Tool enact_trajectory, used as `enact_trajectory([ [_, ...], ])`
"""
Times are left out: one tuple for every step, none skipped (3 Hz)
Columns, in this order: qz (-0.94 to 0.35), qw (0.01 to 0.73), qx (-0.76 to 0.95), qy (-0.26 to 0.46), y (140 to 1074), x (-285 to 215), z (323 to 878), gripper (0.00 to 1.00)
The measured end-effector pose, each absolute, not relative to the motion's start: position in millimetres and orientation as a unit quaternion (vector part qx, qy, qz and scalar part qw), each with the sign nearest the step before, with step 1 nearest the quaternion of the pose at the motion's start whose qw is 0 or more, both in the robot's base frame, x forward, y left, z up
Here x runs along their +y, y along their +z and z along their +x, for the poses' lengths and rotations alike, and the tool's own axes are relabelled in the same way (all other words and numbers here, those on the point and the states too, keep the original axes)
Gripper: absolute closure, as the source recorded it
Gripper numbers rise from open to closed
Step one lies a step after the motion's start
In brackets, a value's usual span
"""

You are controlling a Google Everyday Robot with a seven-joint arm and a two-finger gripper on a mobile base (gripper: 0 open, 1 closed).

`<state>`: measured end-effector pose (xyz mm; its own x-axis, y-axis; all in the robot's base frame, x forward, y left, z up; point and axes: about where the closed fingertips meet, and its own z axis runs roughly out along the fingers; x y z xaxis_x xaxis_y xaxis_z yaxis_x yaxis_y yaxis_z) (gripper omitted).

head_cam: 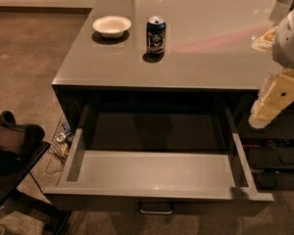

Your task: Place pepsi can into top drawer

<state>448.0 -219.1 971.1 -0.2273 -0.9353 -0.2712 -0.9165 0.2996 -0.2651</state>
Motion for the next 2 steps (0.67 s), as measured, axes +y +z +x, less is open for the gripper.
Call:
enact_trajectory([
  [-0.572,0.214,0.792,-0.015,957.6,-227.6,460.7,0.0],
  [-0.53,0.265,0.806,-0.001,949.9,-244.9,462.2,0.0],
])
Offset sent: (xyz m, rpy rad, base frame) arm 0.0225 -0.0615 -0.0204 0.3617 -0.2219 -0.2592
